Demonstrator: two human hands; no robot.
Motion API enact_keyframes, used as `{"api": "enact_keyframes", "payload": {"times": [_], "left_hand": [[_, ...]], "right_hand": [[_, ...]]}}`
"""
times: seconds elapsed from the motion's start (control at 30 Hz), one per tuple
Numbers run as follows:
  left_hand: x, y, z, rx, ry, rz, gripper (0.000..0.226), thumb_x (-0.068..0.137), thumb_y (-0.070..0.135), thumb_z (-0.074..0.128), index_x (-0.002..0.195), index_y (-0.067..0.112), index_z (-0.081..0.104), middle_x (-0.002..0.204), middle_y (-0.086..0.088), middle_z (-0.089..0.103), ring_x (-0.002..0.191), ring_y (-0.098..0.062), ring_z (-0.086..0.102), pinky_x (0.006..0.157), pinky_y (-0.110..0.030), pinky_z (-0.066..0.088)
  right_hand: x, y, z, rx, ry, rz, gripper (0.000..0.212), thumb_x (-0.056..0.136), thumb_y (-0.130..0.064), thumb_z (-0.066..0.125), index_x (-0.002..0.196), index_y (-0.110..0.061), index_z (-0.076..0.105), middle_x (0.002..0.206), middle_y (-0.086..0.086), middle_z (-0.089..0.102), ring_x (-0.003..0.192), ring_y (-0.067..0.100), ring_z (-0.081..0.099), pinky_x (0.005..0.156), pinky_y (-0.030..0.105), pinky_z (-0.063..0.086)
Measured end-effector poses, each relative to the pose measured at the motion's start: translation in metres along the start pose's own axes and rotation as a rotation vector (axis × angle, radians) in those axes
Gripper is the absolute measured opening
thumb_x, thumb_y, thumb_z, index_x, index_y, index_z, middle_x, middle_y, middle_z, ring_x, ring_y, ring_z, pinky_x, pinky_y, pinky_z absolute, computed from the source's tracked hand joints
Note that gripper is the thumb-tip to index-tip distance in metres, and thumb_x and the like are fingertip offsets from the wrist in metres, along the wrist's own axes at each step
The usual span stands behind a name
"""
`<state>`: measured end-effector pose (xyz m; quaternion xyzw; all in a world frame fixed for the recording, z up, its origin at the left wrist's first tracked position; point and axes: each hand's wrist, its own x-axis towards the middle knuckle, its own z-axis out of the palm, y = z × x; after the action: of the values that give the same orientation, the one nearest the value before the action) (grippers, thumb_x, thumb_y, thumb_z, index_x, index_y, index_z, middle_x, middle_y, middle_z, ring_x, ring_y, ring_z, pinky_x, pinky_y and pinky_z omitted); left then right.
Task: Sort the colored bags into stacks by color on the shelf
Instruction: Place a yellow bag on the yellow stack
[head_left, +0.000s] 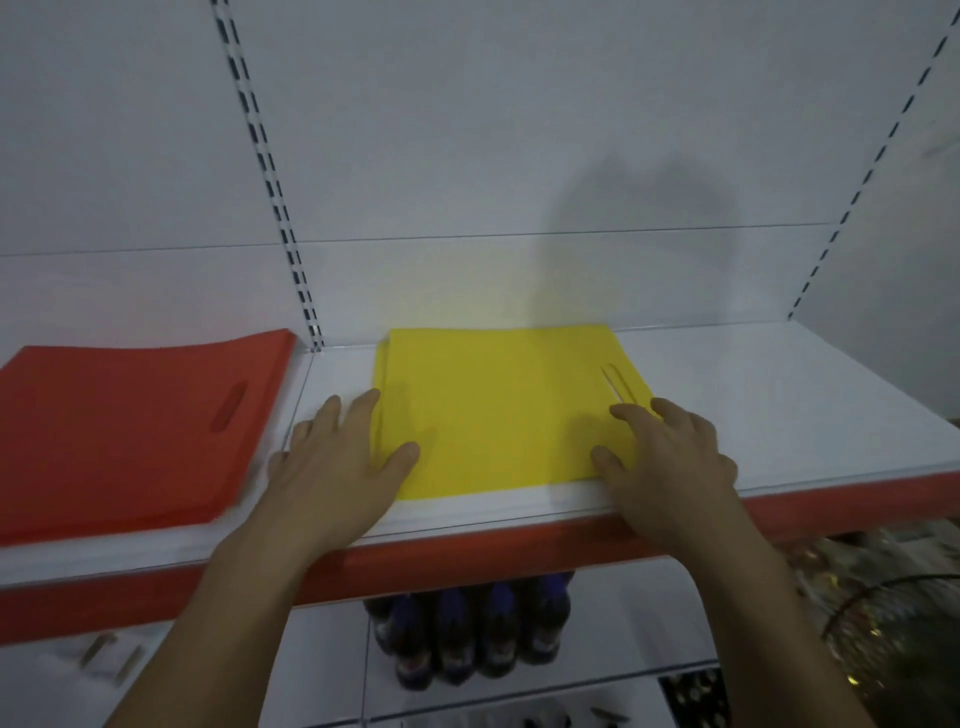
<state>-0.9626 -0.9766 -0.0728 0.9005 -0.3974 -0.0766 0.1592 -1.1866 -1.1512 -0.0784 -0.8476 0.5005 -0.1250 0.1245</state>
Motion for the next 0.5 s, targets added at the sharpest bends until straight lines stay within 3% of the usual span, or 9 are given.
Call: {"api": "enact_keyframes", "payload": {"times": [0.13,0.23,0.37,0.5], "left_hand": [[-0.019,-0.033,-0.030,-0.003,0.174,0.042,0.073,0.092,0.063,0.040,0.155,0.033,0.019,0.164,0.002,0.018,0.149,-0.022,0.018,0.113,-0.054,0.026],[-0.040,-0.068,-0.053,0.025,0.218,0.017,0.071,0.094,0.061,0.039,0.155,0.032,0.019,0.164,0.005,0.016,0.149,-0.019,0.016,0.113,-0.056,0.024],[-0.076,-0.137,-0.087,0.034,0.278,-0.066,0.071,0.092,0.063,0.043,0.154,0.030,0.026,0.163,0.002,0.021,0.148,-0.022,0.021,0.112,-0.057,0.025],[-0.127,-0.220,-0.128,0.049,0.363,-0.144,0.081,0.087,0.074,0.029,0.153,0.028,0.029,0.162,0.001,0.026,0.147,-0.023,0.025,0.115,-0.055,0.026]], "right_hand": [[-0.017,-0.045,0.003,0.000,-0.007,-0.117,0.055,0.094,-0.056,0.050,0.145,-0.040,0.037,0.160,-0.003,0.026,0.150,0.028,0.012,0.115,0.058,0.022],[-0.031,-0.090,0.007,0.025,-0.001,-0.200,0.054,0.095,-0.058,0.048,0.145,-0.042,0.035,0.161,-0.005,0.024,0.152,0.027,0.007,0.117,0.061,0.016],[-0.058,-0.161,0.016,0.065,-0.016,-0.328,0.057,0.096,-0.058,0.047,0.148,-0.040,0.032,0.161,-0.005,0.024,0.152,0.026,0.007,0.117,0.061,0.017],[-0.099,-0.247,0.029,0.143,-0.059,-0.497,0.059,0.095,-0.059,0.042,0.149,-0.036,0.032,0.159,-0.005,0.027,0.150,0.024,0.014,0.118,0.057,0.021]]}}
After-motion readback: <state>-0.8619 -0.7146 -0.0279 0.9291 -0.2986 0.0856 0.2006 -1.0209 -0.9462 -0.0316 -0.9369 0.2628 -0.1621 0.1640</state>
